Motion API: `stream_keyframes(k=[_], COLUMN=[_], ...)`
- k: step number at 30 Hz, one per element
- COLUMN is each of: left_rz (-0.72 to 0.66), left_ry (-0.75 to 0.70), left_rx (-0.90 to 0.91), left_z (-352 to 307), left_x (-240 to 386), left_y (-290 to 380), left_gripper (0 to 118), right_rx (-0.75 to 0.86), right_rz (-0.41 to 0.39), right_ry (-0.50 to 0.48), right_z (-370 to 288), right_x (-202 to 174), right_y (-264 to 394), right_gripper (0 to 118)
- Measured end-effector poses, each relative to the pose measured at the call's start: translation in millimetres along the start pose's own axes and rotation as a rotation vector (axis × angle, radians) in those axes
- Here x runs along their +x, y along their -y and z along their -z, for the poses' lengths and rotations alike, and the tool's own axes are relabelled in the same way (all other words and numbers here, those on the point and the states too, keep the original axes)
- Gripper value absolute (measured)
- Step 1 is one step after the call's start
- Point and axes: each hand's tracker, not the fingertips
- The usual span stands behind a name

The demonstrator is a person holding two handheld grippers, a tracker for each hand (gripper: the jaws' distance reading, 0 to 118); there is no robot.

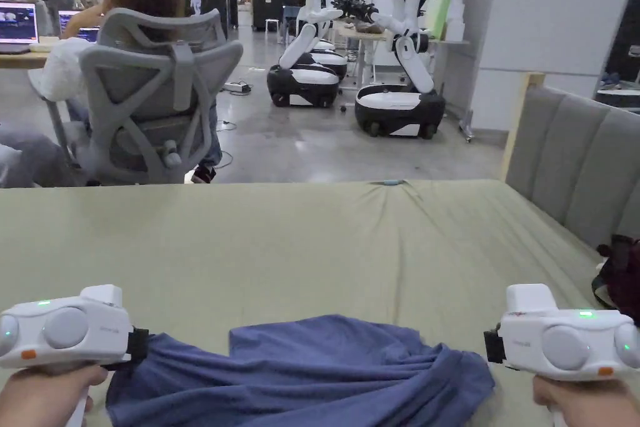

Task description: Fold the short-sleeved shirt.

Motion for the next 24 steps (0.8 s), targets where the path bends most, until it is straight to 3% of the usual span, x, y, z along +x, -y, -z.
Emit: stream_keyframes(k=[7,8,9,10,11,15,17,18,19,21,24], left_rz=[0.017,0.018,0.016,0.018,0.021,0.030,0.028,0.030,0.035,0.044,0.072], left_ry=[0.022,0.022,0.023,0.024,0.025,0.032,0.038,0.038,0.035,0.026,-0.002], left_rx=[0.021,0.020,0.019,0.016,0.013,0.012,0.012,0.011,0.009,0.008,0.020], left_z=[-12.5,-9.7,-8.8,-8.3,-7.6,-2.2,1.4,1.6,1.8,2.4,-4.0], left_x=[5.9,5.0,4.9,5.9,7.3,9.9,10.3,10.9,11.0,9.4,3.5], left_y=[-5.4,-7.1,-7.4,-7.0,-6.1,-7.1,-8.7,-8.6,-8.4,-8.5,-9.8], left_gripper=[0,0,0,0,0,0,0,0,0,0,0], right_rx=[-0.151,-0.148,-0.156,-0.191,-0.221,-0.186,-0.196,-0.218,-0.251,-0.234,-0.211], right_rz=[-0.047,-0.046,-0.049,-0.049,-0.054,-0.081,-0.122,-0.123,-0.081,-0.005,-0.073], right_ry=[0.023,0.015,0.000,-0.004,-0.015,-0.055,-0.106,-0.142,-0.181,-0.218,-0.202], right_z=[75.7,82.9,90.9,96.4,102.8,121.5,127.9,131.4,133.5,127.2,108.8], right_x=[39.6,43.2,46.2,45.7,44.3,29.0,20.6,16.7,16.8,19.6,18.4], right_y=[-8.0,-5.1,-2.1,1.5,5.9,16.4,21.1,21.5,22.8,22.0,9.9], right_gripper=[3,20,56,104,118,112,95,70,18,12,12])
